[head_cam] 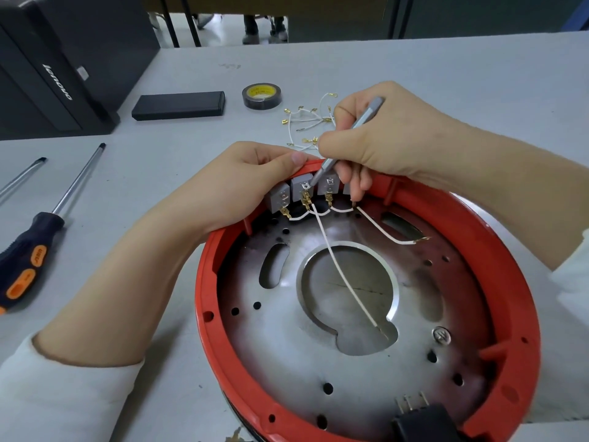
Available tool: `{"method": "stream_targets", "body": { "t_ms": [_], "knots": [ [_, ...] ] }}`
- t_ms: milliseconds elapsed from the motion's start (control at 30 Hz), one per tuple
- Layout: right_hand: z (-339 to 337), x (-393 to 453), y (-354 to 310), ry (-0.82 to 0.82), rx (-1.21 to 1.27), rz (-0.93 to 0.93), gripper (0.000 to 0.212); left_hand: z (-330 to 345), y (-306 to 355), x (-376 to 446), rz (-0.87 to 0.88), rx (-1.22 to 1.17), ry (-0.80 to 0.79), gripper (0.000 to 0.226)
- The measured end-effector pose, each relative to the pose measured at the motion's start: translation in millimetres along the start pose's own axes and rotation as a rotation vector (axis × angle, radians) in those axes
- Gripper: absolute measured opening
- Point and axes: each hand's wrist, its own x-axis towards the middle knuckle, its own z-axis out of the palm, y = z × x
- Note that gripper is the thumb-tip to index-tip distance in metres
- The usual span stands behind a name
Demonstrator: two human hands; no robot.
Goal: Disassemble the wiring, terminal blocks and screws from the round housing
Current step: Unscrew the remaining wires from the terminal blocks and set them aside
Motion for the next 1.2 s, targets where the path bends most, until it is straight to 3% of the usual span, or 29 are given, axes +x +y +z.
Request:
{"method": "stream_targets", "body": {
  "t_ms": [167, 333, 467, 567, 733, 833, 933, 1033, 1167, 1200],
  "knots": [
    [0, 2, -1, -0.011, -0.001, 0.009, 0.024, 0, 1, 0, 0.014, 0.015, 0.005, 0.026],
    [4, -18, 8, 0.111, 0.022, -0.196, 0.031, 0, 1, -2, 0.017, 0.013, 0.000, 0.028],
    [4, -24, 0, 0.111, -0.019, -0.328, 0.027, 1, 3, -2, 0.045, 0.032, -0.004, 0.034],
    [6, -21, -11, 0.119, -0.127, -0.412, 0.021, 2, 2, -2, 0.042, 0.059, 0.007, 0.051],
    [18, -14, -15, 0.236, -0.344, -0.542, 0.045, 1, 3, -2, 0.049, -0.021, -0.026, 0.035],
    [24, -14, -15, 0.243, -0.456, -0.575, 0.044, 0, 1, -3, 0.049, 0.021, -0.002, 0.045],
    [29, -14, -16, 0.232, -0.643, -0.593, 0.042, 0, 2, -2, 0.030, 0.037, 0.039, 0.038],
    [30, -16, -18, 0.238, -0.804, -0.647, 0.038, 2, 6, -1, 0.063, 0.057, 0.056, 0.076],
    [31, -17, -21, 0.252, -0.858, -0.697, 0.034, 2, 6, -1, 0.064, 0.072, 0.070, 0.074],
    [31, -17, -21, 0.248, -0.857, -0.689, 0.034, 2, 3, 0, 0.065, 0.072, 0.073, 0.064]
  ]
}}
